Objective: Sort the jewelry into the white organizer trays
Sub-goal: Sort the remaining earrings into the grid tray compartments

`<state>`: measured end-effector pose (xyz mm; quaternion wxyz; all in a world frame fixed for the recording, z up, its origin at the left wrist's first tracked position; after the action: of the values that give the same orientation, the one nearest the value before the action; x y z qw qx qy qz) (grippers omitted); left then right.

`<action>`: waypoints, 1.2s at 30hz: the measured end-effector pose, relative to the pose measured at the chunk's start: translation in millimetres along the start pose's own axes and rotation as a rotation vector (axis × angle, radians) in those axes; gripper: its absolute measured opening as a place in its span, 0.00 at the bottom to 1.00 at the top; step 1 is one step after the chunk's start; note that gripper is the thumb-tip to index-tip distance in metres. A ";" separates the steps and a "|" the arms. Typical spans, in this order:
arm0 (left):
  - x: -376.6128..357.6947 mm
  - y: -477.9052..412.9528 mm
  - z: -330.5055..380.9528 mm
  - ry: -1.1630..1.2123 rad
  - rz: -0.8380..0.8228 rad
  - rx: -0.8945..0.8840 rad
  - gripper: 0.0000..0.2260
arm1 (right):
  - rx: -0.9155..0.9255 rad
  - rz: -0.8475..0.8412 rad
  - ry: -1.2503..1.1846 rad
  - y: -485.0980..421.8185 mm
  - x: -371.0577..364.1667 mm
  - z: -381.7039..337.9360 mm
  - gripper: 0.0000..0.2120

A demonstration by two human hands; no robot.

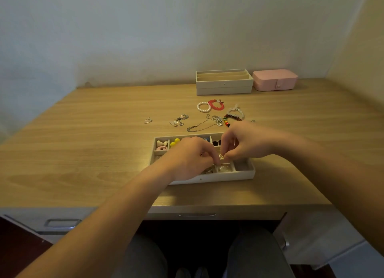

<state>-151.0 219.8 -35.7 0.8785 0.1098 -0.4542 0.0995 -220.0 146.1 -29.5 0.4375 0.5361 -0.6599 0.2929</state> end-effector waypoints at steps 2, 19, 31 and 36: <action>-2.8 1.3 2.5 -0.021 -0.024 -0.014 0.11 | 0.015 -0.039 -0.052 3.5 0.1 0.7 0.06; -16.1 -2.3 6.6 -0.117 -0.065 -0.073 0.11 | -0.025 -0.199 -0.041 10.9 -16.5 4.2 0.11; 77.0 -44.4 -81.0 0.267 0.264 0.247 0.09 | 0.034 0.160 -0.131 -57.7 19.4 -0.9 0.11; 98.4 -75.8 -128.6 0.182 0.386 0.368 0.07 | -0.025 0.265 -0.211 -88.0 24.0 18.2 0.13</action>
<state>25.5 191.2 -35.3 0.8457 0.1695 -0.3605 0.3551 -140.9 97.3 -23.4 0.3299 0.4667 -0.7706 0.2819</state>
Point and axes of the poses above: each hand's wrist, its own y-axis away from the middle knuckle, its own x-axis out of the back of the hand, z = x × y, the point moved 10 cm from there along -y, towards the middle knuckle, and after that the axes turned 11 degrees about x, right-handed, at the moved point
